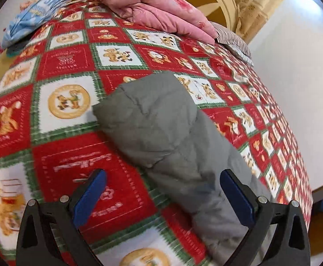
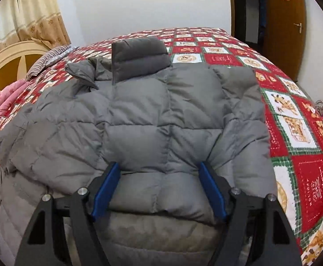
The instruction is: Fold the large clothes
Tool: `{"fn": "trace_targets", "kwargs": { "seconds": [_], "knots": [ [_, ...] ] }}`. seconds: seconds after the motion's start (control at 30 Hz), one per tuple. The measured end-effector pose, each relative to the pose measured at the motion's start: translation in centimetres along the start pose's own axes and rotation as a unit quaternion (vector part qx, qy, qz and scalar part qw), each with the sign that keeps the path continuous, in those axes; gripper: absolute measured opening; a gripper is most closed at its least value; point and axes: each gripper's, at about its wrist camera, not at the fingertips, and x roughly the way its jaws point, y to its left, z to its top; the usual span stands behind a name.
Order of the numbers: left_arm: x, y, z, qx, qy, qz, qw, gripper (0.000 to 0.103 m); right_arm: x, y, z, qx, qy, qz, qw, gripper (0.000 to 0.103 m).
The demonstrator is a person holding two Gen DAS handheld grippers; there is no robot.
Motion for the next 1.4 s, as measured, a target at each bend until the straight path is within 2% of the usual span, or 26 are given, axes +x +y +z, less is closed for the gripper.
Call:
{"fn": "trace_targets", "kwargs": {
  "seconds": [0.07,0.13,0.17,0.2,0.23,0.33,0.4,0.47,0.57,0.63,0.67,0.7,0.77,0.83,0.87,0.9,0.97,1.0,1.07,1.1,1.2,1.27,1.3,1.33,1.37,1.4],
  "knots": [
    [0.6,-0.5,0.1,0.0,-0.011,0.005,0.9999,0.099,0.1,-0.1,0.1,-0.001,-0.001,-0.002,1.0,0.078],
    [0.7,-1.0,0.0,0.016,-0.019,0.0,0.9997,0.059,-0.3,0.5,-0.3,-0.003,-0.003,-0.004,1.0,0.078],
    [1.1,-1.4,-0.1,0.029,-0.009,-0.01,0.9995,0.029,-0.6,0.7,-0.6,-0.003,-0.004,-0.004,1.0,0.078],
    [1.3,-1.4,-0.1,0.035,0.001,-0.022,0.9992,0.02,-0.7,0.7,-0.7,-0.003,-0.005,-0.005,1.0,0.078],
    [1.6,-1.7,-0.2,0.042,0.007,-0.028,0.9987,0.014,-0.7,0.7,-0.7,-0.002,-0.006,-0.004,1.0,0.078],
    [0.2,-4.0,-0.6,0.1,-0.031,-0.011,0.9944,0.007,-0.8,0.8,-0.9,-0.001,-0.008,-0.003,1.0,0.078],
    [-2.5,-6.9,-1.1,0.145,-0.067,-0.034,0.9866,0.006,-0.8,0.7,-0.9,0.002,-0.01,-0.001,1.0,0.078],
    [-6.0,-10.7,-2.4,0.197,-0.106,-0.079,0.9714,0.006,-0.9,0.6,-0.9,0.005,-0.011,0.002,1.0,0.078],
    [-11.9,-16.9,-6.6,0.285,-0.154,-0.161,0.9325,0.006,-0.9,0.4,-0.9,0.012,-0.014,0.008,1.0,0.078],
    [-15.7,-20.7,-10.9,0.346,-0.169,-0.218,0.8966,0.006,-1.0,0.2,-1.0,0.02,-0.017,0.013,1.0,0.078],
    [-17.5,-22.6,-13.8,0.381,-0.173,-0.248,0.874,0.006,-1.0,0.0,-1.0,0.025,-0.019,0.017,0.999,0.078],
    [-18.4,-23.5,-15.6,0.4,-0.173,-0.264,0.8603,0.006,-1.1,-0.2,-1.0,0.03,-0.02,0.02,0.999,0.077],
    [-20.5,-25.9,-21.3,0.45,-0.16,-0.312,0.8212,0.006,-1.2,-0.7,-1.1,0.046,-0.026,0.03,0.998,0.076],
    [-21.1,-27.2,-26.1,0.489,-0.132,-0.344,0.7907,0.006,-1.4,-1.4,-1.2,0.065,-0.031,0.044,0.996,0.076],
    [-21.0,-27.6,-27.7,0.502,-0.119,-0.352,0.781,0.006,-1.4,-1.6,-1.2,0.073,-0.033,0.051,0.995,0.076],
    [-20.8,-27.9,-30.6,0.525,-0.096,-0.362,0.7645,0.006,-1.4,-1.8,-1.3,0.078,-0.035,0.055,0.995,0.076],
    [-19.7,-27.7,-34.6,0.556,-0.056,-0.366,0.7445,0.006,-1.5,-2.2,-1.2,0.091,-0.039,0.066,0.993,0.076],
    [-19.4,-27.5,-36.0,0.565,-0.043,-0.362,0.7399,0.007,-1.6,-2.5,-1.3,0.099,-0.041,0.071,0.992,0.076],
    [-17.3,-27.2,-39.1,0.595,0.012,-0.334,0.7307,0.008,-1.6,-3.0,-1.3,0.113,-0.044,0.083,0.989,0.076],
    [-16.3,-26.9,-39.9,0.602,0.043,-0.32,0.7301,0.01,-1.6,-3.2,-1.3,0.118,-0.045,0.083,0.988,0.073],
    [-14.5,-26.0,-39.9,0.579,0.126,-0.308,0.7441,0.013,-1.6,-3.7,-1.3,0.133,-0.047,0.09,0.986,0.071],
    [-14.9,-25.5,-38.8,0.572,0.144,-0.311,0.7448,0.014,-1.6,-3.7,-1.1,0.134,-0.046,0.09,0.986,0.071],
    [-15.4,-25.1,-38.5,0.575,0.142,-0.311,0.7435,0.02,-1.5,-3.6,-1.1,0.132,-0.045,0.088,0.986,0.071],
    [-16.2,-24.6,-37.9,0.578,0.14,-0.311,0.7412,0.026,-1.5,-3.6,-1.0,0.13,-0.044,0.087,0.987,0.072],
    [-17.2,-24.0,-37.2,0.574,0.14,-0.317,0.7415,0.049,-1.5,-3.5,-0.9,0.129,-0.043,0.086,0.987,0.072],
    [-17.5,-22.6,-36.6,0.569,0.139,-0.321,0.7446,0.078,-1.4,-3.5,-0.8,0.129,-0.042,0.087,0.987,0.074]
  ]
}}
